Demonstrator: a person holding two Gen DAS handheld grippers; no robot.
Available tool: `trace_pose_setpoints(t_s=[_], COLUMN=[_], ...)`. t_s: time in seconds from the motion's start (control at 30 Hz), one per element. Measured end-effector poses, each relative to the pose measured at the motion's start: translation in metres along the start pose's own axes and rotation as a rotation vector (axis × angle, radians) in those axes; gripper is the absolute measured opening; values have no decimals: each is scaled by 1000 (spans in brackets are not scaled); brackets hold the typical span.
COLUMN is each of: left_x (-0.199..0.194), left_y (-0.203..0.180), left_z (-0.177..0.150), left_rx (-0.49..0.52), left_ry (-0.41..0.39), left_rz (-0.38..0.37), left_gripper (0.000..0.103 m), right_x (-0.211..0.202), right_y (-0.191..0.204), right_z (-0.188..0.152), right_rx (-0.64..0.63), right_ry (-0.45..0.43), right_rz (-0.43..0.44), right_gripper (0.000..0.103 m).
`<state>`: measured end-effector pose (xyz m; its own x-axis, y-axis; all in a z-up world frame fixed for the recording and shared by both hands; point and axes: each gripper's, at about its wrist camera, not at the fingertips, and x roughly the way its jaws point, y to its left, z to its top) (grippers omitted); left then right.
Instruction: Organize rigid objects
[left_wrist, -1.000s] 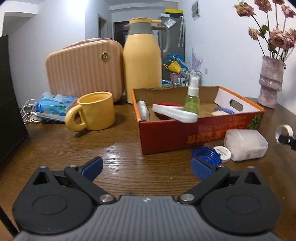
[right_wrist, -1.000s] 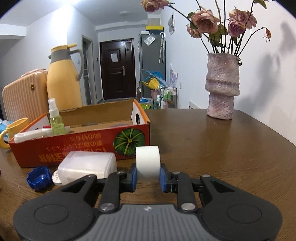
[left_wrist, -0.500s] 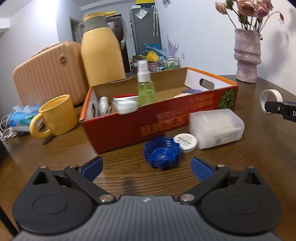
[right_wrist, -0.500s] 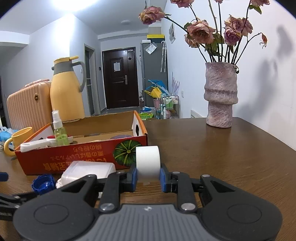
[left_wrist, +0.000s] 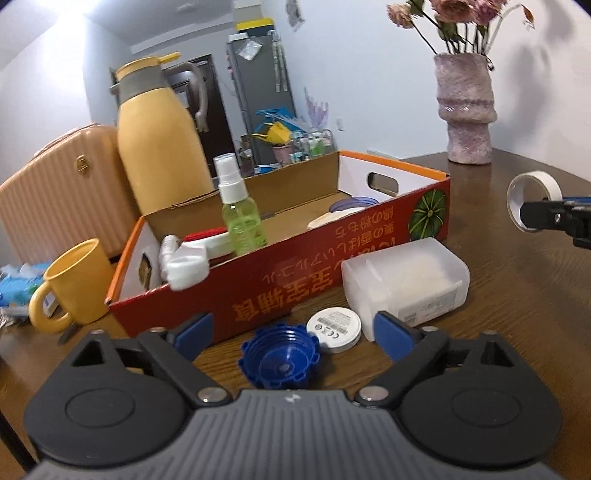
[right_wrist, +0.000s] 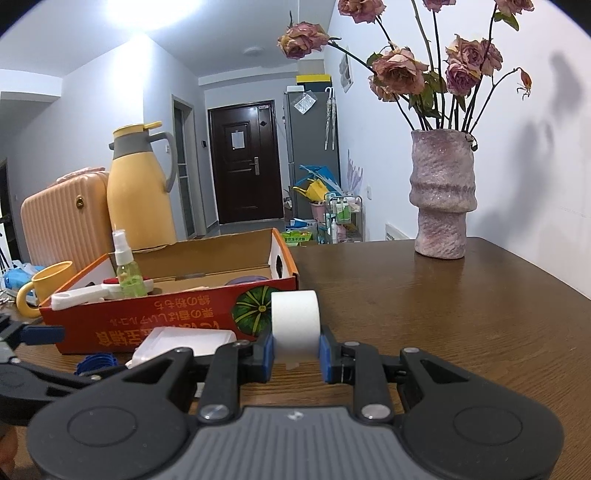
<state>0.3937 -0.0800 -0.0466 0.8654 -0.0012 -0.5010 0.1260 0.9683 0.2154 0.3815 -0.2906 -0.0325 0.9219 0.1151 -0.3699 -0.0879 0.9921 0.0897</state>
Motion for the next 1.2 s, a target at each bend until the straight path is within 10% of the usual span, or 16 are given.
trace_pose_setpoints(t_s=[0.8,1.2], left_x=[31,42], left_y=[7,12], left_z=[1,3], left_rx=[188,143], left_ry=[29,55], left_rz=[-297,-325], left_gripper=[54,38], right_x=[6,7], right_y=[2,4], right_z=[-5,-5], right_rx=[-3,-10], right_ry=[33,46], right_rz=[-3,2], right_gripper=[23,23])
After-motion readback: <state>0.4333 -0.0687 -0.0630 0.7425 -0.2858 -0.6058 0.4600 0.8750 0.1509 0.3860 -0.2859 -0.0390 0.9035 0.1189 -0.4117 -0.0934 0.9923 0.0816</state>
